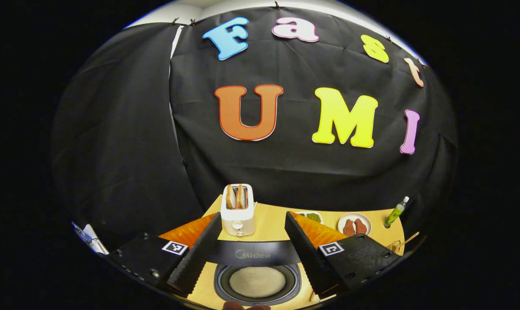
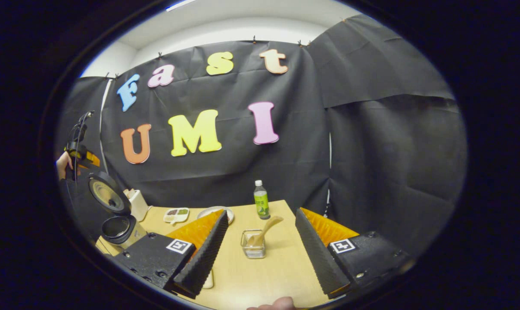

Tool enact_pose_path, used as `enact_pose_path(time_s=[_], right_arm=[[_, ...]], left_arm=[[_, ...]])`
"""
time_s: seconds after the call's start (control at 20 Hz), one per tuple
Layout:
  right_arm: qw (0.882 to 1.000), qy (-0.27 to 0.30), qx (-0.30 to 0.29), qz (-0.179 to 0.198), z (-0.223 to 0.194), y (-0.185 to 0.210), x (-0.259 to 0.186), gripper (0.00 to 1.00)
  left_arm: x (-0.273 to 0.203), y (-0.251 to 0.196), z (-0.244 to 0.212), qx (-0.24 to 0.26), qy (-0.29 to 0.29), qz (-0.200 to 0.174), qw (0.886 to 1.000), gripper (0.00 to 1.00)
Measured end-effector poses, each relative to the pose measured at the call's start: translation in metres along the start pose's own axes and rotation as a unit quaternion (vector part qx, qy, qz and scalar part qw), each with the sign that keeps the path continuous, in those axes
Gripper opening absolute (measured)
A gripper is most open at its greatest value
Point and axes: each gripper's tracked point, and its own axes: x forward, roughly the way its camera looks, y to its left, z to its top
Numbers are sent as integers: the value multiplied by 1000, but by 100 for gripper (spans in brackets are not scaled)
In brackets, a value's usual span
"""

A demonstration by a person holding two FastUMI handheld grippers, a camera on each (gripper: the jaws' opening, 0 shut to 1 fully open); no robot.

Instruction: Close the left gripper, press the button to open the rice cooker; take a wooden spoon from the chopstick holder with the right hand, scoop a spoonful of rice and pour it into the rice cooker, then put the wooden spoon back into the chopstick holder.

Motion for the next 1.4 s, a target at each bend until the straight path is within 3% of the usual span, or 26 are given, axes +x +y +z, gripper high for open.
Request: enact_pose_path(time_s=[0.2, 0.65, 0.95, 1.4], right_arm=[[1000, 5, 19, -15, -4, -5, -13, 100], [999, -8, -4, 37, 10, 42, -21, 100], [997, -13, -18, 70, 20, 59, -11, 100], [995, 3, -29, 100, 10, 70, -1, 99]], left_arm=[[1, -12, -13, 0, 24, -28, 999, 95], [-30, -18, -57, 0, 44, -45, 998, 97], [-58, -28, -149, -16, 104, -55, 993, 97], [-63, -30, -224, -31, 152, -38, 987, 97]])
